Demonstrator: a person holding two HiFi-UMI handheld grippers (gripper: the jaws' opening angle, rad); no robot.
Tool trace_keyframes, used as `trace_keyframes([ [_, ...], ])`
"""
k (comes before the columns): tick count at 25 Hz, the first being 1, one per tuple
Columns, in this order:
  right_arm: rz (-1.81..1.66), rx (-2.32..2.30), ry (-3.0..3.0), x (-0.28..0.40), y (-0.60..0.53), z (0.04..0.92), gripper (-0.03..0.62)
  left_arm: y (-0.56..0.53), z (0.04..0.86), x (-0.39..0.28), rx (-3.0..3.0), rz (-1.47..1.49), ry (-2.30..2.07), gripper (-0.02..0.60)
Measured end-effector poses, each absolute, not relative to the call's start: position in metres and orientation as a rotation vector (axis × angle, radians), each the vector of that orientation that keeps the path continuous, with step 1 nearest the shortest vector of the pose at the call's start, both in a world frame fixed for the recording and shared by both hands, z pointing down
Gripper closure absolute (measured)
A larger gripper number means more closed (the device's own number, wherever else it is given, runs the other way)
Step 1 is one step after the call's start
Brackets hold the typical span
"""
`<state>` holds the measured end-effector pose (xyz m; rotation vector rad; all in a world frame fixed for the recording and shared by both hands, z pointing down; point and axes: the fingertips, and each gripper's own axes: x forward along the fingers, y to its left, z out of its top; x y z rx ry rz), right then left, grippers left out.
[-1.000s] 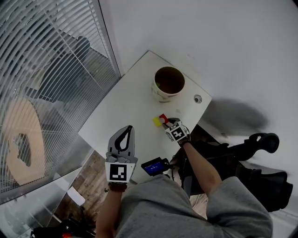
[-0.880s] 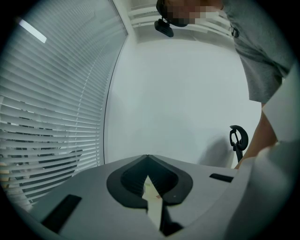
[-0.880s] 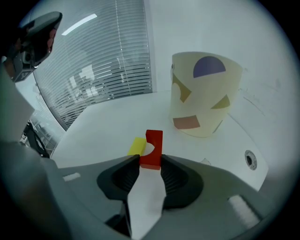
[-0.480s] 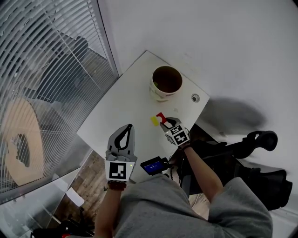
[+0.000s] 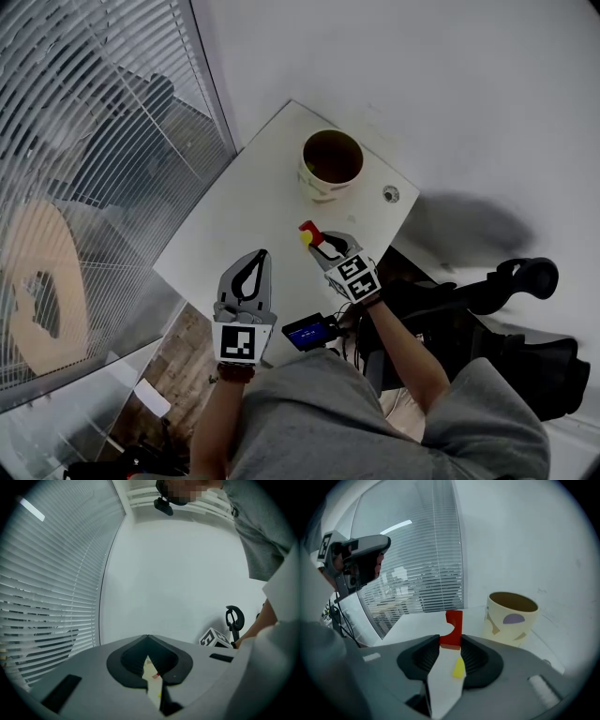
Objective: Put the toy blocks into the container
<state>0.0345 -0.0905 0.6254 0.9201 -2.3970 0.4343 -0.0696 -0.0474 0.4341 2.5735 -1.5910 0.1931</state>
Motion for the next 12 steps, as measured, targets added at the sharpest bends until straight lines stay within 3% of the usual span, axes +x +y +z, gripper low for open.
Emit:
trace_keyframes([
  [12, 0.28, 0.913, -2.549, 0.019, -0.092, 0.542, 0.442, -0.047, 0.432, -0.07, 2.574, 0.188, -1.596, 0.574],
])
